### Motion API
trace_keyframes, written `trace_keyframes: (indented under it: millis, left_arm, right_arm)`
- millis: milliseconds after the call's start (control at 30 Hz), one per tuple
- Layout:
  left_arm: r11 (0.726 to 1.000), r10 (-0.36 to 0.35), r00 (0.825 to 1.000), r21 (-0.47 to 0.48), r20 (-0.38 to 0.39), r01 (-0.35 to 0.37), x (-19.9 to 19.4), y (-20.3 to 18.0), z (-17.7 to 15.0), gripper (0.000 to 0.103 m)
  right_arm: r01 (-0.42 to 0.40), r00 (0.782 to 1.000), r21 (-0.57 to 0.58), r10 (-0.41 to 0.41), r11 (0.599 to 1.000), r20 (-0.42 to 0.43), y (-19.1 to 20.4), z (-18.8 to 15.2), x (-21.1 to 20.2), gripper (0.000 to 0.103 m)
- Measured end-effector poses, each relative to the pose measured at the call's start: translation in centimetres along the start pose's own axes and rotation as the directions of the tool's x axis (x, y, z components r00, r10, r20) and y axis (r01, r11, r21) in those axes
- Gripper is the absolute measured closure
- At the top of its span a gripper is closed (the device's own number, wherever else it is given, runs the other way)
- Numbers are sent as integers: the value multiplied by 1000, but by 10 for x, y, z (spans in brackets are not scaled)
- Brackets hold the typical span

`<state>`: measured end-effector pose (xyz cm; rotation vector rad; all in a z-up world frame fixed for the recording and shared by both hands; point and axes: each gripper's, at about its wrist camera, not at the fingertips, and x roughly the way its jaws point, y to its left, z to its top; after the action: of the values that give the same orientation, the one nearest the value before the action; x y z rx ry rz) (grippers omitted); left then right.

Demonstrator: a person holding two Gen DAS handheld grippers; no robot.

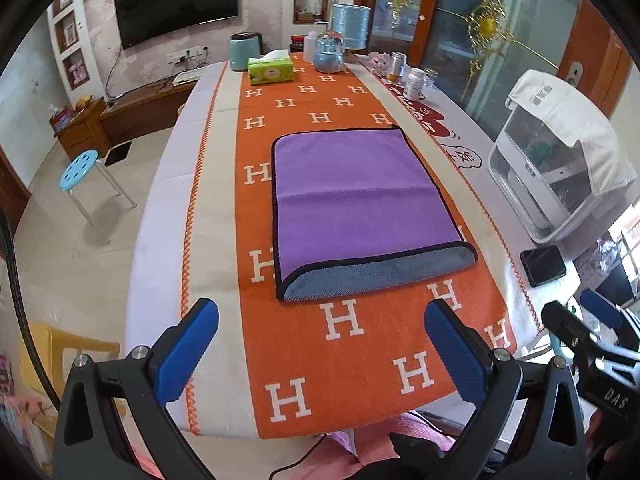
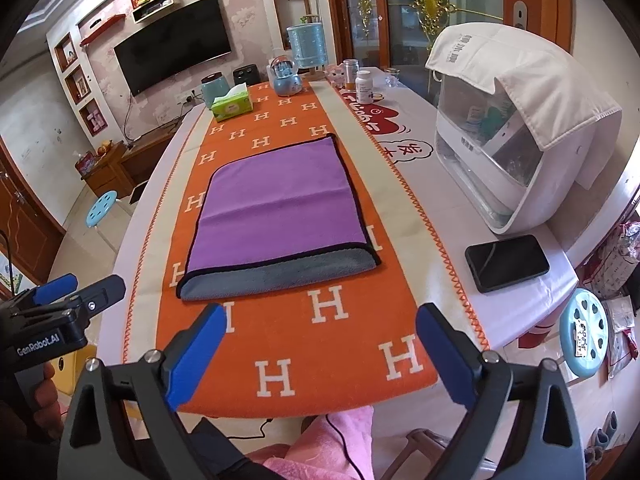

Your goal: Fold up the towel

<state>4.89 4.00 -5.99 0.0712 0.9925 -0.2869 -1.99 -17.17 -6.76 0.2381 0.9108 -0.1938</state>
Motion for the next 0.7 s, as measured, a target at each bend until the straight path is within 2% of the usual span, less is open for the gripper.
trace_keyframes:
  millis: [233, 700]
  left_arm:
    - [1000, 9, 1000, 23, -27, -8, 26, 0, 13, 1]
    - [1000, 27, 993, 17, -113, -25, 108, 18, 35, 1]
  right_arm:
    - [-6, 1000, -26, 6, 1000, 1, -10, 11, 23, 11]
    - [-49, 994, -176, 31, 983, -104, -19, 33, 102, 17]
